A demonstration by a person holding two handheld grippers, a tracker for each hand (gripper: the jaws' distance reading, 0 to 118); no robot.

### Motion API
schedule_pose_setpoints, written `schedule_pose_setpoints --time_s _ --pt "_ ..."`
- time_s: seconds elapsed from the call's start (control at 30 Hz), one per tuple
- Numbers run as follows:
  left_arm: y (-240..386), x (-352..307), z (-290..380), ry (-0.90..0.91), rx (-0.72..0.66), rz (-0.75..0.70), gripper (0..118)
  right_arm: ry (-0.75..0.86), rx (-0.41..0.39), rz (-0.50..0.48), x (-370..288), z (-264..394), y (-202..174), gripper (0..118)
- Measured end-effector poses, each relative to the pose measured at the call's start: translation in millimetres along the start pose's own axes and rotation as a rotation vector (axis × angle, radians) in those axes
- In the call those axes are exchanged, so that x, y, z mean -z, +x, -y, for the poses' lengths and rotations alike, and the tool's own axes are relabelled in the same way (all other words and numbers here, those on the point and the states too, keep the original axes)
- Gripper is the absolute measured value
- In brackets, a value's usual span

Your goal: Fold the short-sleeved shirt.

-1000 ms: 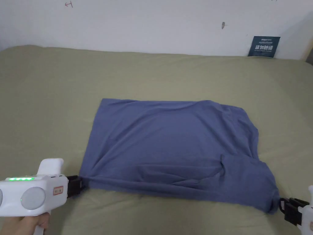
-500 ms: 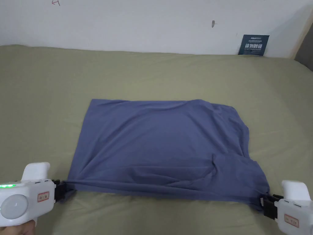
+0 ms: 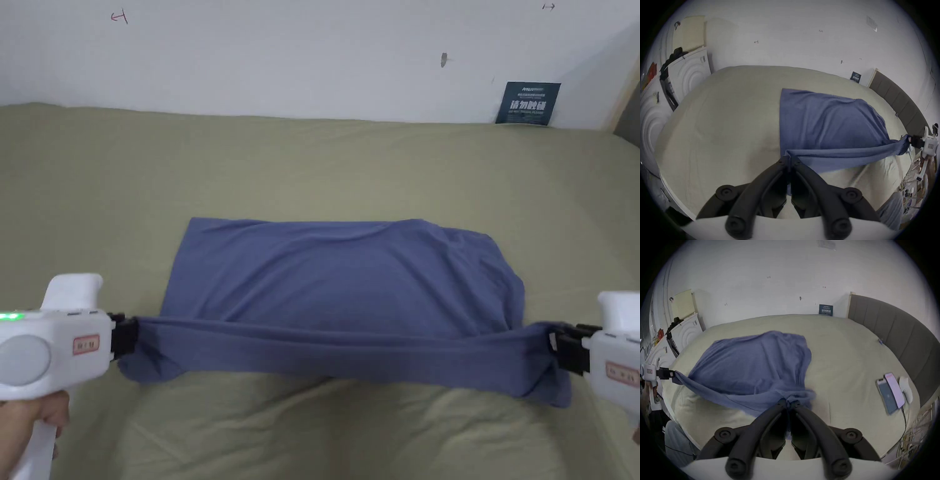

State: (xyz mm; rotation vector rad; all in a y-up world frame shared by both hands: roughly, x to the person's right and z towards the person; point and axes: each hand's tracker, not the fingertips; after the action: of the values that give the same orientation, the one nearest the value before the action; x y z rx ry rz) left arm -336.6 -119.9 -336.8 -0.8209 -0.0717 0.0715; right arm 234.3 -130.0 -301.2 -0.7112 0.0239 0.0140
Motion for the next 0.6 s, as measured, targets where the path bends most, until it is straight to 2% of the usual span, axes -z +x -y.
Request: schedule_pose_setpoints --time_s 0.17,0.4,0.6 --pt "3 45 -44 -0.025 0.02 -0.012 3 -0.034 -0.033 0.023 45 -41 0 4" --pt "4 112 -69 -0.108 0.045 -0.027 3 -0.123 -0.08 0.049 114 -68 -3 4" --pt "3 146 -66 -0.162 0.021 -0.026 4 -0.19 -0.033 0.046 156 -64 5 5"
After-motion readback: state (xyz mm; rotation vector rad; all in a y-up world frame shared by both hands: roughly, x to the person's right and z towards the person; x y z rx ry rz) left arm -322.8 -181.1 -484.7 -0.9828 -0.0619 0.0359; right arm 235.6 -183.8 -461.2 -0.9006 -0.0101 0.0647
